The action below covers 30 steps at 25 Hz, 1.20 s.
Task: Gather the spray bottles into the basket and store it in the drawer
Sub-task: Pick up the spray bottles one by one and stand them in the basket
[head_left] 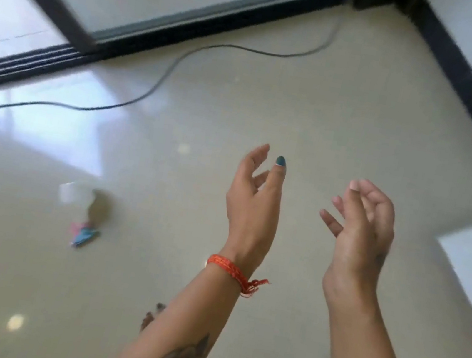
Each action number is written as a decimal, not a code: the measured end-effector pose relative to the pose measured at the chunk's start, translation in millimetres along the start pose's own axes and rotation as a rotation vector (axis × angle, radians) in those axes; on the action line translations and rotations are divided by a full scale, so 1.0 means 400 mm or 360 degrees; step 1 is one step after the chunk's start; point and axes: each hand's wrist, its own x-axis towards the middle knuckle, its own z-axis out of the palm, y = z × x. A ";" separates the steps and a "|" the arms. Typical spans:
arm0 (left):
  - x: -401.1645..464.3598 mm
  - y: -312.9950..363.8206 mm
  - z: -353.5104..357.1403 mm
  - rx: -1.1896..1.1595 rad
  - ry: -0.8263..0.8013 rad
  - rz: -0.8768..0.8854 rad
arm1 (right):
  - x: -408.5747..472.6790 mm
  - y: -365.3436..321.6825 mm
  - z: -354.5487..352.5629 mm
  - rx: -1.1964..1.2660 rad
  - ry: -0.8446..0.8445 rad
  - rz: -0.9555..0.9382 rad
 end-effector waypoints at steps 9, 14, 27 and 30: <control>0.142 -0.026 -0.857 -0.0516 0.0922 -0.0258 | -0.442 0.113 0.641 -0.0469 -0.0881 0.0015; 0.205 -0.137 -1.115 -0.0608 0.1289 -0.0415 | -0.523 0.226 0.846 -0.0726 -0.1195 0.0005; 0.554 -0.754 -1.241 -0.1673 0.1482 -0.1524 | -0.377 0.840 1.334 -0.1583 -0.1487 0.0016; 0.627 -0.882 -1.235 -0.1860 0.1525 -0.1595 | -0.349 0.957 1.402 -0.1674 -0.1508 0.0022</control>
